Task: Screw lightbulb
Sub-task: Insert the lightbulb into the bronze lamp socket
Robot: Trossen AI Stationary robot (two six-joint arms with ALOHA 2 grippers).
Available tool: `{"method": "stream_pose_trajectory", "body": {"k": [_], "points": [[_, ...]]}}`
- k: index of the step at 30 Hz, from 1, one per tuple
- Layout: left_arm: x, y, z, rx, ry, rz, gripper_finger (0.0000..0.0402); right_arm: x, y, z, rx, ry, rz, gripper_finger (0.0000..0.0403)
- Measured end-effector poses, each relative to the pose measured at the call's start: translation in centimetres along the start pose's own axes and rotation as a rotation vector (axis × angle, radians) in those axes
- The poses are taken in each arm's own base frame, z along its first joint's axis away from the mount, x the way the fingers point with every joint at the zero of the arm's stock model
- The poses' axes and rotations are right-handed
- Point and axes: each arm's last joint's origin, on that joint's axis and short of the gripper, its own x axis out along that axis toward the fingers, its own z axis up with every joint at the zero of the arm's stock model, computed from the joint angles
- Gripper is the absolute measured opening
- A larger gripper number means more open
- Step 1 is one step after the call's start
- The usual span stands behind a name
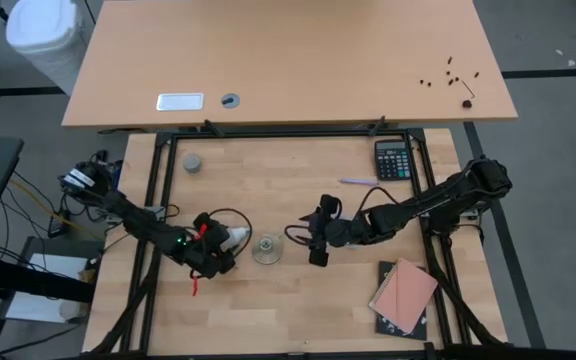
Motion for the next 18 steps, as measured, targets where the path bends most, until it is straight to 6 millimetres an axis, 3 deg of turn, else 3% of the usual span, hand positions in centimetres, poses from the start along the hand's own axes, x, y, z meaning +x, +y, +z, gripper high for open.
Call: {"method": "stream_pose_trajectory", "body": {"k": [12, 18], "points": [[0.49, 0.36, 0.28, -0.007, -0.002, 0.033, 0.0284, -0.21, 0.51, -0.53, 0.031, 0.002, 0.014, 0.0247], [0.5, 0.18, 0.42, -0.024, -0.014, 0.018, 0.0283, -0.2, 0.52, -0.47, 0.052, -0.005, 0.012, 0.0247]]}}
